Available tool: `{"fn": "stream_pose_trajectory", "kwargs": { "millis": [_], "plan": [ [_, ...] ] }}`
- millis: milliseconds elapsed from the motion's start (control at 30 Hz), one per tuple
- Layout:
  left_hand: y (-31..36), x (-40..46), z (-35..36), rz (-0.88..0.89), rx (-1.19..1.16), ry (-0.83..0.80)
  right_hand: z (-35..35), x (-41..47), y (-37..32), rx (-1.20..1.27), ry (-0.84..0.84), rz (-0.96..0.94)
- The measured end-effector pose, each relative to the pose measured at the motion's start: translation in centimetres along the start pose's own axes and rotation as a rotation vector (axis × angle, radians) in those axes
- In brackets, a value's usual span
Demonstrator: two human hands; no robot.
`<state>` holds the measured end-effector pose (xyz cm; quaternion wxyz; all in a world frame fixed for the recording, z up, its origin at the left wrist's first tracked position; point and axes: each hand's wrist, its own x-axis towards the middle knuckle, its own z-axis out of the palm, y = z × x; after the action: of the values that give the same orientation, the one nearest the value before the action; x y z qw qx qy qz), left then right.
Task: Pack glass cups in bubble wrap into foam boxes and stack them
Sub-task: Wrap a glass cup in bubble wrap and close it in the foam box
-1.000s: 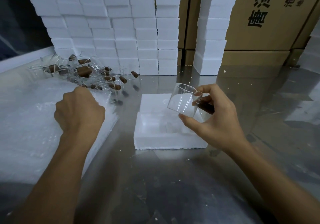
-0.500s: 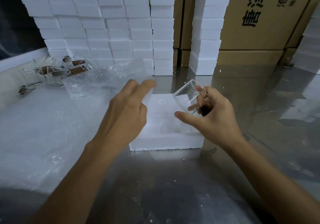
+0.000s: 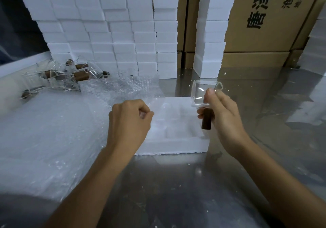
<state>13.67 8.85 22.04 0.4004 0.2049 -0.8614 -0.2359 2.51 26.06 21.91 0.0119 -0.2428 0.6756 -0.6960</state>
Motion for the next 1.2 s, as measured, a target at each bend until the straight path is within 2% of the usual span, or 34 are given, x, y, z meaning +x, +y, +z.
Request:
{"fn": "stream_pose_trajectory", "kwargs": {
  "millis": [167,367,467,567,667,767,933,1100,1133,1200],
  "plan": [
    [-0.5,0.4,0.1,-0.164,-0.078,-0.029,-0.2,0.3,-0.4,0.138,0.041,0.095],
    [-0.1,0.6,-0.4,-0.119,-0.176,0.023,-0.1,0.0,-0.8,0.154,0.046,0.192],
    [0.2,0.4,-0.3,-0.021,-0.235,0.013,0.1,0.0,-1.0,0.41,-0.008,0.261],
    [0.8,-0.2,0.2,0.072,-0.244,-0.045,0.1,-0.3,-1.7,0.692,-0.152,0.314],
    [1.2,-0.7,0.9,0.105,-0.188,-0.159,-0.1,-0.9,-2.6,0.886,-0.248,0.393],
    [1.3,-0.9,1.4,0.113,-0.191,-0.174,-0.1,-1.3,-3.3,1.041,-0.314,0.416],
    [1.5,-0.9,1.5,0.03,-0.448,-0.193,-0.1,-1.5,-3.7,1.048,-0.397,0.421],
    [1.2,-0.5,1.5,-0.222,-0.601,-0.19,-0.3,-1.2,-3.3,0.896,-0.342,0.384],
    [1.1,-0.4,1.6,-0.237,-0.613,-0.161,-0.4,-1.1,-3.2,0.856,-0.341,0.38],
    [1.1,-0.4,1.3,-0.152,-0.527,-0.076,-0.4,-1.0,-3.0,0.752,-0.337,0.385]
  ]
}}
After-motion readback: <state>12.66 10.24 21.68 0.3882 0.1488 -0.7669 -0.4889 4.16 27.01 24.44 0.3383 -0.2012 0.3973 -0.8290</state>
